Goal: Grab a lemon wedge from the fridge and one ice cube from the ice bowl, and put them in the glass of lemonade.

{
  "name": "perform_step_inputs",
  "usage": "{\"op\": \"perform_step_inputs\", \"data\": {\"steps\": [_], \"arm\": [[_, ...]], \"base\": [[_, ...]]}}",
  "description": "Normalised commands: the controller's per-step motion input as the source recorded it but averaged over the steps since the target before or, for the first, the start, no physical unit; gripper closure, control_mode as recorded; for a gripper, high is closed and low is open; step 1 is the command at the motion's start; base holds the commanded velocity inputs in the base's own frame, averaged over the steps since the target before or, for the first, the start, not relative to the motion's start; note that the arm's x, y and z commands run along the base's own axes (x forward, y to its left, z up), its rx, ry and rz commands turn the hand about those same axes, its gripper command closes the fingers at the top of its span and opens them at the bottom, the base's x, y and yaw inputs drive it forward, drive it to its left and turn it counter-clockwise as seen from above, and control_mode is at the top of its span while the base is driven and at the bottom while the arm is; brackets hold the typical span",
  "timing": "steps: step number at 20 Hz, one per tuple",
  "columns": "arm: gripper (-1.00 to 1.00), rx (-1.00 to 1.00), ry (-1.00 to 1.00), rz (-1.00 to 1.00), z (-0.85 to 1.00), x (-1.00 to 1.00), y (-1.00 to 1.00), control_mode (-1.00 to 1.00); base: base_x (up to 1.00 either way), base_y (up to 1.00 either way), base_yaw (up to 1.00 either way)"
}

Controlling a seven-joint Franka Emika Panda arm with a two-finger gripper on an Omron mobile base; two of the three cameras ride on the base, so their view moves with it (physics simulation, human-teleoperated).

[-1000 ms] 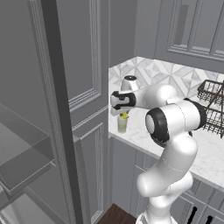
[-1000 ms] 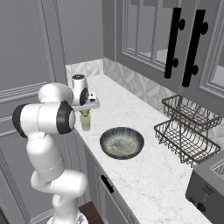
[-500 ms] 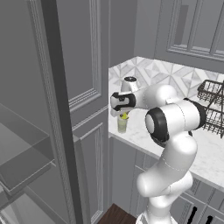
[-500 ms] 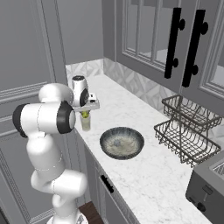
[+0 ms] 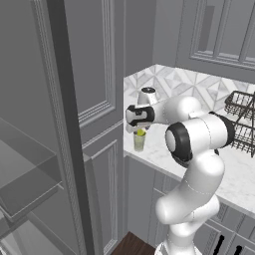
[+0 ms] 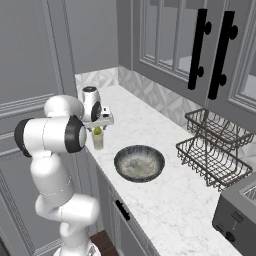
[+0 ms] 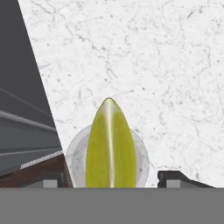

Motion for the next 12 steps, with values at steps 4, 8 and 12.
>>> {"op": "perform_step_inputs", "data": {"steps": [4, 8, 12], "arm": [[-1.00, 0.00, 0.00, 0.00, 0.00, 0.00, -0.02, -1.00], [-1.00, 0.00, 0.00, 0.00, 0.05, 0.00, -0.12, -1.00], [-1.00, 0.01, 0.00, 0.00, 0.09, -0.15, -0.04, -1.00]], "base": [[0.00, 0.00, 0.00], [0.00, 0.00, 0.00], [0.00, 0.00, 0.00]]}}
